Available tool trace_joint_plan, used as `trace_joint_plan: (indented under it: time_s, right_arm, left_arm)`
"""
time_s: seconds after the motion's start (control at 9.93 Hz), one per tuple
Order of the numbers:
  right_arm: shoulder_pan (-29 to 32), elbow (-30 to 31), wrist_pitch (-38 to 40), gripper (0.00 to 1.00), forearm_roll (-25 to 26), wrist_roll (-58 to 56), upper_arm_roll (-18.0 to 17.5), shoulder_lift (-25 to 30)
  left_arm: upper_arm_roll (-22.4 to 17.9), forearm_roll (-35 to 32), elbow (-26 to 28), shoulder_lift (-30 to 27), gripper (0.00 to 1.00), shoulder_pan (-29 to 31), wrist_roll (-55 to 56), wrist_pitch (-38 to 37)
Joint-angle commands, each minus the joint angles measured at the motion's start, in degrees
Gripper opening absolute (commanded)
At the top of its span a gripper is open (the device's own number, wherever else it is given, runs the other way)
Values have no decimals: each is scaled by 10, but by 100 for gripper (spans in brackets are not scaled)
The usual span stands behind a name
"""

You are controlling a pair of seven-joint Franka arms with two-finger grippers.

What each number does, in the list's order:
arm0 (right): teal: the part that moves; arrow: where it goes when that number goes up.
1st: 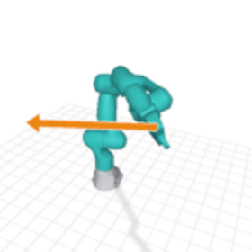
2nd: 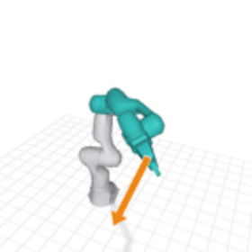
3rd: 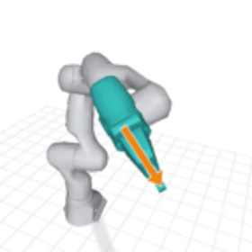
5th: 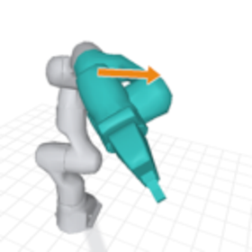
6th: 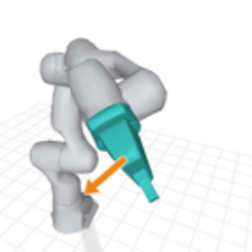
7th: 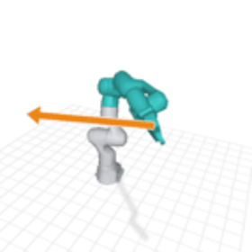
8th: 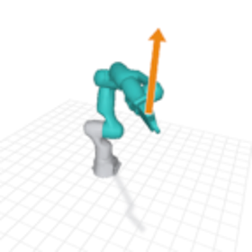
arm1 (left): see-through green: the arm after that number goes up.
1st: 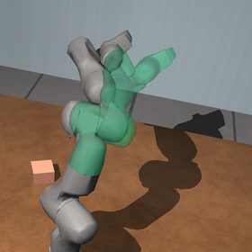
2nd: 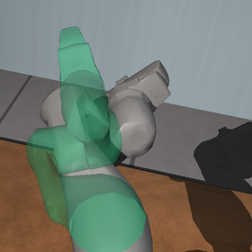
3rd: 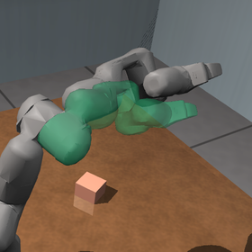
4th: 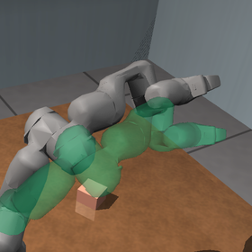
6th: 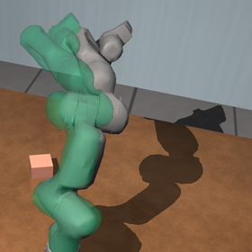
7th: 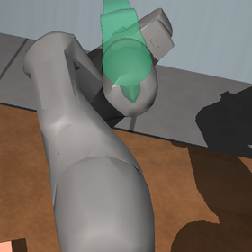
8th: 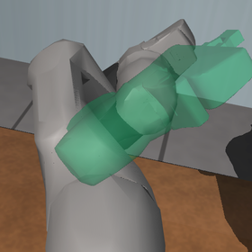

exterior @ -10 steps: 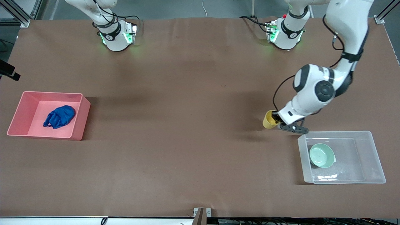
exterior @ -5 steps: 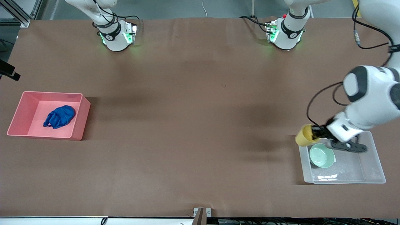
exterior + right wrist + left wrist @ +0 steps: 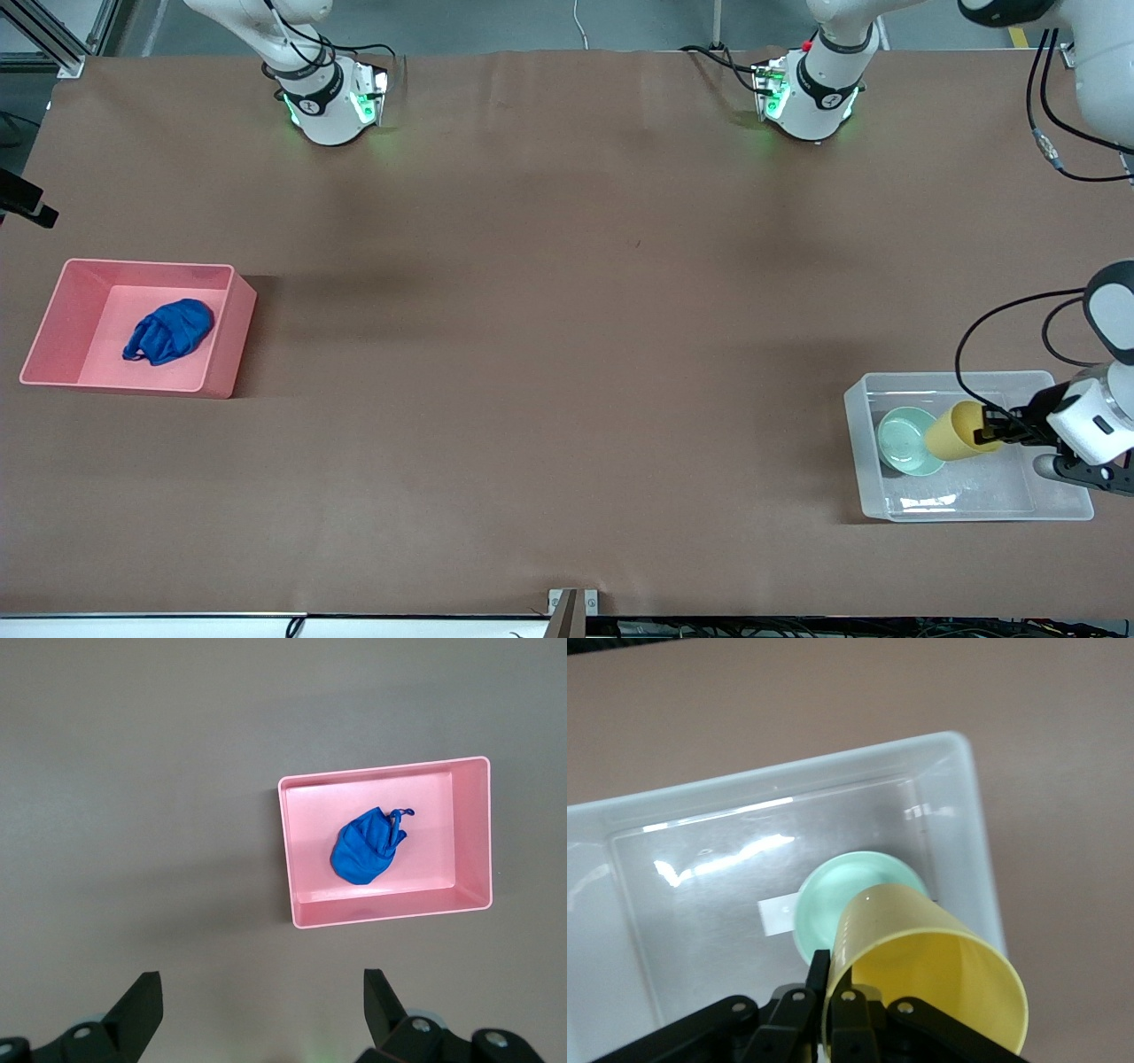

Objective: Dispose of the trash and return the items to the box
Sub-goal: 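Lower the cup into the green bowl and open the left gripper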

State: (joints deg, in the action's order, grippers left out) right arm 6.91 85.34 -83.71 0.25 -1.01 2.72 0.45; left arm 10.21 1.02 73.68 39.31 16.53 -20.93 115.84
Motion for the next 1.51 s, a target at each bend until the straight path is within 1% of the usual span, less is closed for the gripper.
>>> trace_joint_plan:
  time_s: [0.0, 0.2, 0.6, 0.81, 1.01, 1.11, 1.21, 1.31, 1.41]
  right_arm:
    - [5, 1, 5, 100, 2, -1, -3, 3]
    - [5, 1, 5, 100, 2, -1, -3, 2]
    - [1, 2, 5, 100, 2, -1, -3, 1]
    - [1, 2, 5, 100, 2, -1, -3, 1]
    - [-1, 1, 4, 100, 2, 0, -3, 1]
    - [-5, -1, 4, 100, 2, 0, -3, 1]
    - [-7, -2, 4, 100, 2, 7, -3, 1]
    - [-10, -2, 5, 100, 2, 16, -4, 1]
    - [-9, -1, 5, 100, 2, 16, -4, 1]
  left_arm:
    - [-27, -9, -20, 53, 0, -14, -5, 31]
    - [-28, -8, -18, 73, 0, -15, -1, 45]
    - [-27, -10, -4, 78, 0, -33, 32, 45]
    - [-27, -10, 1, 82, 1, -34, 33, 45]
    - [-28, -11, 8, 88, 7, -34, 33, 47]
    - [-28, -10, 9, 88, 12, -34, 34, 47]
    - [-28, -11, 9, 86, 27, -36, 56, 47]
    - [-29, -13, 9, 81, 65, -51, 69, 45]
    - [-29, -23, 9, 71, 100, -55, 72, 44]
